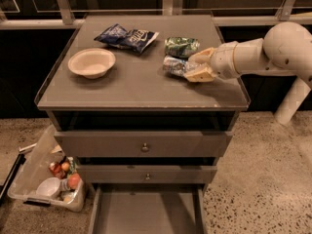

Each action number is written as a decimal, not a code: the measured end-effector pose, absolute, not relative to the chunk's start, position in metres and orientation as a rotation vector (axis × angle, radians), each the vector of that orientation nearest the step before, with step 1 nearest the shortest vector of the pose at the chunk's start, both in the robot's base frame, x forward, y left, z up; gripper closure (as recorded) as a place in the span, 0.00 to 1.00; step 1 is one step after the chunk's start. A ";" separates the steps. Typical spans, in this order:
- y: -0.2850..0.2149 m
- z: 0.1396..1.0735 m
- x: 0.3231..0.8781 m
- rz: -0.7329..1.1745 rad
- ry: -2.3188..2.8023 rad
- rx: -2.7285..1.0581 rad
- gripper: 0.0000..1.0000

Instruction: Pick redbull can from bottom drawer and place on counter

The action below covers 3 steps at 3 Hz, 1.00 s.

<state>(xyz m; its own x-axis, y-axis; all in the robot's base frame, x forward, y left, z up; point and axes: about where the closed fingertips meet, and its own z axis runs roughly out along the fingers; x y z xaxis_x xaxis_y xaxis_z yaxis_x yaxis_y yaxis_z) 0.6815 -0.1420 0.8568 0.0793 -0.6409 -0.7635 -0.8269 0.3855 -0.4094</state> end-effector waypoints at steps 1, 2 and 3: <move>-0.142 0.857 0.681 0.230 1.631 -1.326 0.81; -0.142 0.857 0.681 0.230 1.631 -1.326 0.58; -0.142 0.857 0.681 0.230 1.631 -1.326 0.36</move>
Offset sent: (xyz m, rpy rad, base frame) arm 0.0000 0.0002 -0.0001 0.0000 0.0002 0.0005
